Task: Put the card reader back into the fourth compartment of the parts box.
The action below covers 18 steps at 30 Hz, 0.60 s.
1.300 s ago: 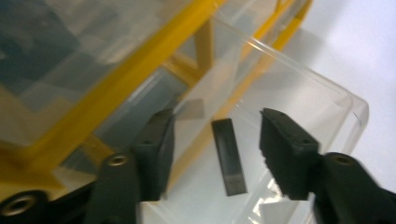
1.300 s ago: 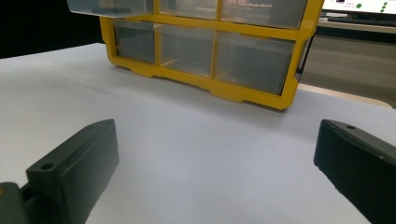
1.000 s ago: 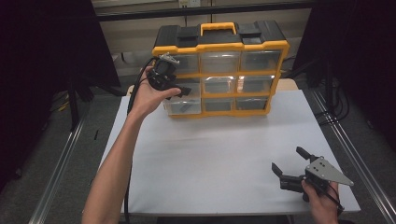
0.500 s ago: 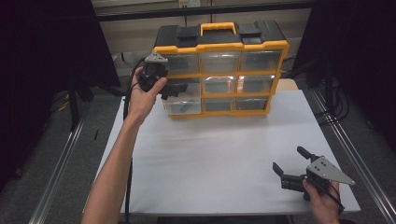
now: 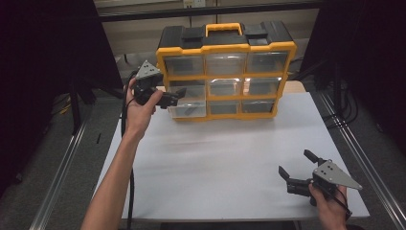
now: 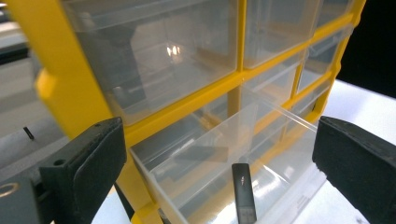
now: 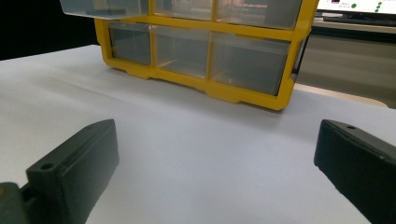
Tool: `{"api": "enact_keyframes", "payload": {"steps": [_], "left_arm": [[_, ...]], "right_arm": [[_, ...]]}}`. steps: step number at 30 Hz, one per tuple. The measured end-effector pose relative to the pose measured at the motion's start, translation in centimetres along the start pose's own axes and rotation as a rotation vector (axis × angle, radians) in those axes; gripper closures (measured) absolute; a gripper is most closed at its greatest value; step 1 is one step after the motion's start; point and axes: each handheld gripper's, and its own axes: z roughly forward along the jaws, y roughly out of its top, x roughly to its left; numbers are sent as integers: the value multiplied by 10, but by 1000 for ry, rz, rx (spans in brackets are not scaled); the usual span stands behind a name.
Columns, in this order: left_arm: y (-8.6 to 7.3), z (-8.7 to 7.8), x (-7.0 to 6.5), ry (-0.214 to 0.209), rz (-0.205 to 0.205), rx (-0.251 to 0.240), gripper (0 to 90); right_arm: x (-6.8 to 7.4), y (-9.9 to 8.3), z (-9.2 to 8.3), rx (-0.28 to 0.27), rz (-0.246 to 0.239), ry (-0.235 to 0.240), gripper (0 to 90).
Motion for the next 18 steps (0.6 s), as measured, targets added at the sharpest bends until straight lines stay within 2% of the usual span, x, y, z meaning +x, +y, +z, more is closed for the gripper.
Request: {"api": "enact_keyframes", "payload": {"steps": [2,3,4,5,6,8,12,13,16,18], "left_arm": [[-3,-4,0,14,5,-9,31],[-8,-9,0,21,-10,-33,31],[-8,-9,0,21,-10,-33,31],[-12,-12,-1,26,-33,-54,30],[-14,-13,-1,30,-33,-62,30],[-18,-18,-2,46,-13,-69,30],[-25,-24,-6,58,-31,-91,19],[-30,-25,-8,68,-54,-92,13],[-35,-25,-12,60,-31,-79,17],[-44,-27,-17,64,-46,-95,15]], "right_arm": [[0,0,0,-3,4,-3,0],[-1,0,-1,-3,4,-6,0],[-1,0,-1,-3,4,-6,0],[-1,0,-1,-3,1,-6,0],[-1,0,-1,-3,1,-6,0],[0,0,-1,-5,1,-1,0],[0,0,-1,-5,2,-1,0],[0,0,-1,-6,2,-2,0],[0,0,-1,-6,-1,-3,0],[0,0,-1,-5,-2,-2,0]]}}
